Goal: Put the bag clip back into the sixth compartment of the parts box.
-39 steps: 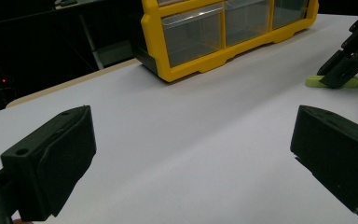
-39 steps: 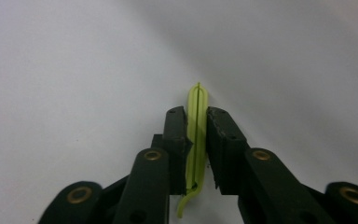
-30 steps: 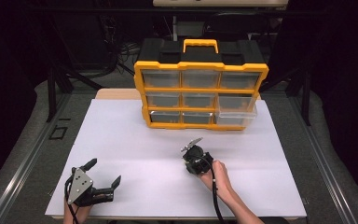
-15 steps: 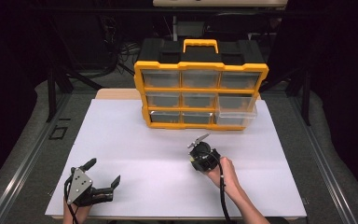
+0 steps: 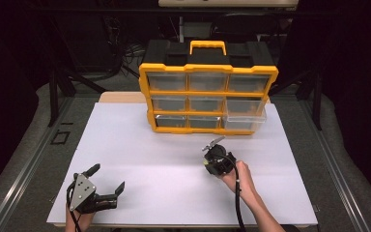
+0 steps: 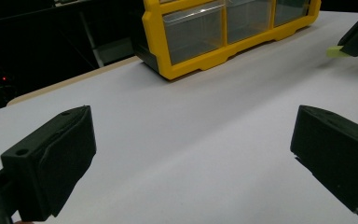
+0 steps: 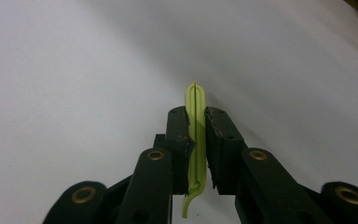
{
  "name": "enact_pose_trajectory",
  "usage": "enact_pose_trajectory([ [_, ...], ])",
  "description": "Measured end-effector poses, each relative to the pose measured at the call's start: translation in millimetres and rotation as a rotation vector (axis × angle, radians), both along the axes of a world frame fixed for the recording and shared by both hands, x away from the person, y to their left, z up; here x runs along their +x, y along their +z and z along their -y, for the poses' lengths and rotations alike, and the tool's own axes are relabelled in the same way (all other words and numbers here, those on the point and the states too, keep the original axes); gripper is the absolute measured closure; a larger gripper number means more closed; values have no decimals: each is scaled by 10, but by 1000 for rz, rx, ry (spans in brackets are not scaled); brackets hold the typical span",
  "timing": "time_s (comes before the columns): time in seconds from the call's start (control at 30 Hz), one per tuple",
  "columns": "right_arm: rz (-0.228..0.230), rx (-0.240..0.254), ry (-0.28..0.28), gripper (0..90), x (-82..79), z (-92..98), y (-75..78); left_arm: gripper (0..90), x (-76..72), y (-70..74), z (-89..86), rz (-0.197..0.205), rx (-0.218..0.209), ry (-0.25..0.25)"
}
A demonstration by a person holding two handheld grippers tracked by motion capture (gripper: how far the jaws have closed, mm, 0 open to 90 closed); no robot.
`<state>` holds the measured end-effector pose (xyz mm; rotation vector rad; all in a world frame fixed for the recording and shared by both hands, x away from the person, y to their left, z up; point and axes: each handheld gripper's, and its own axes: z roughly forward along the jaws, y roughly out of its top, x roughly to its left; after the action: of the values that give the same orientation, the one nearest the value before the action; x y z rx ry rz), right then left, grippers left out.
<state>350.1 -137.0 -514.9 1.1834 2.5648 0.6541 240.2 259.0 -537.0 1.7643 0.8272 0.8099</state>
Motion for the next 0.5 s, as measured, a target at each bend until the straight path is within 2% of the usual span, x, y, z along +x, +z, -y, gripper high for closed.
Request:
enact_pose_trajectory([
  [0.1, 4, -8, -9, 799, 1, 43, 18, 0, -2, 1, 0, -1, 0, -1],
  [0.13, 0, 8, -3, 799, 6, 63, 17, 0, -3, 2, -1, -1, 0, -1],
  [0.23, -2, 8, -10, 799, 7, 117, 32, 0, -5, 1, -1, -2, -3, 2],
  [0.27, 4, -10, -14, 799, 6, 137, 41, 0, -6, 1, -2, -1, -4, 2],
  [0.3, -12, 27, -5, 799, 12, 162, 36, 0, -7, 1, -2, -1, -4, 3],
  [0.33, 5, -33, -30, 799, 1, 170, 56, 0, -7, 1, -3, -1, -5, 3],
  [0.4, -7, 6, -22, 799, 10, 211, 49, 0, -7, 1, -4, -2, -3, 4],
  [0.47, -9, 8, -21, 799, 15, 244, 48, 0, -7, 2, -4, -2, -4, 3],
  [0.5, -24, -14, -29, 799, 11, 257, 69, 0, -8, 2, -4, -2, -3, 3],
])
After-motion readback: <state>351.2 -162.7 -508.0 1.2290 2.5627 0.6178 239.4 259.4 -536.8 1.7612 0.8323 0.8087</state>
